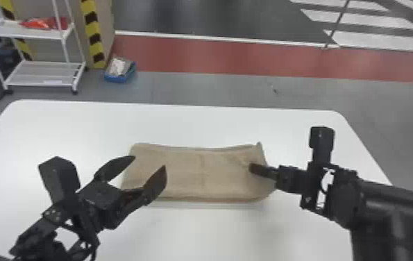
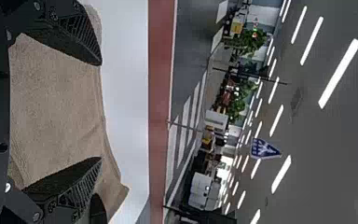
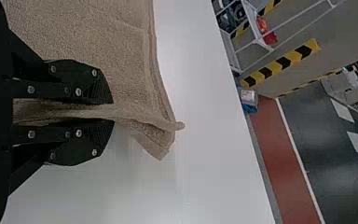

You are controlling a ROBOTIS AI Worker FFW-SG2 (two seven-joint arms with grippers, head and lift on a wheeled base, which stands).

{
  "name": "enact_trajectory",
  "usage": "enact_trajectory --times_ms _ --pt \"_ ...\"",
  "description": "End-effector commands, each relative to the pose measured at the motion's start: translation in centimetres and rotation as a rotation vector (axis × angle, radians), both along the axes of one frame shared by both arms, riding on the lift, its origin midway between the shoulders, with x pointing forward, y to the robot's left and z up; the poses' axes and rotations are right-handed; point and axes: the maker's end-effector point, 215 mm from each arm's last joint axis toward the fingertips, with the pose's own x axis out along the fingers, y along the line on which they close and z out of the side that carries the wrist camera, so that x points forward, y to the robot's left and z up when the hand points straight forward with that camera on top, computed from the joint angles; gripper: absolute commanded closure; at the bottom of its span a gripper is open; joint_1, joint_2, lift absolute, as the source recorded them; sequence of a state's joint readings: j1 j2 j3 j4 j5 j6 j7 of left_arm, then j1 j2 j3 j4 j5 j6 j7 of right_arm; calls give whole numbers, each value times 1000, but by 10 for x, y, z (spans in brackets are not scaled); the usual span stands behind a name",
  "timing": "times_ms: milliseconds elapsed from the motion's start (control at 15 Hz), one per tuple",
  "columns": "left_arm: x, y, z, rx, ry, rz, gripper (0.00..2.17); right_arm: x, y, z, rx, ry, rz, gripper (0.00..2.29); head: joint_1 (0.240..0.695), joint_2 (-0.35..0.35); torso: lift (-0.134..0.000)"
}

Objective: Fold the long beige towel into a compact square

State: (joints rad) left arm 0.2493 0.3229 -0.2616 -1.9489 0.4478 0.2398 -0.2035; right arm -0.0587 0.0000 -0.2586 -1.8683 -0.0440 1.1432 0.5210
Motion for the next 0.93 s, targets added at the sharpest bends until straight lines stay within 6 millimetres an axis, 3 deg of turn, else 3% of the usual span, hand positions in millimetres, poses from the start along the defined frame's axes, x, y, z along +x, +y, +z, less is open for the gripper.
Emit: enact_trajectory --times_ms 0,67,200,333,400,467,733,867 --pt "-2 -20 -19 -38 44 -41 252 -3 2 2 19 -5 4 971 695 -169 -124" --pt "4 -27 -18 -36 6 -33 272 -4 1 2 27 -6 3 971 695 -177 -124" --pt "16 -30 -14 -50 -67 -7 552 -3 -2 7 53 -22 1 971 695 -197 -124" --pt "26 -31 -27 -12 -64 -5 1092 -1 -1 15 82 -42 3 967 695 -204 -124" --pt "33 -30 -29 23 -74 1 1528 0 -2 17 85 -46 1 971 695 -204 -124" --pt "38 -28 -32 40 -68 7 1771 1 -4 19 85 -49 0 967 695 -204 -124" --pt "43 -23 -63 151 6 -2 1774 15 -17 35 73 -93 0 967 695 -203 -124" --pt "45 -9 -88 239 35 21 1771 19 -17 39 75 -100 0 971 695 -205 -124"
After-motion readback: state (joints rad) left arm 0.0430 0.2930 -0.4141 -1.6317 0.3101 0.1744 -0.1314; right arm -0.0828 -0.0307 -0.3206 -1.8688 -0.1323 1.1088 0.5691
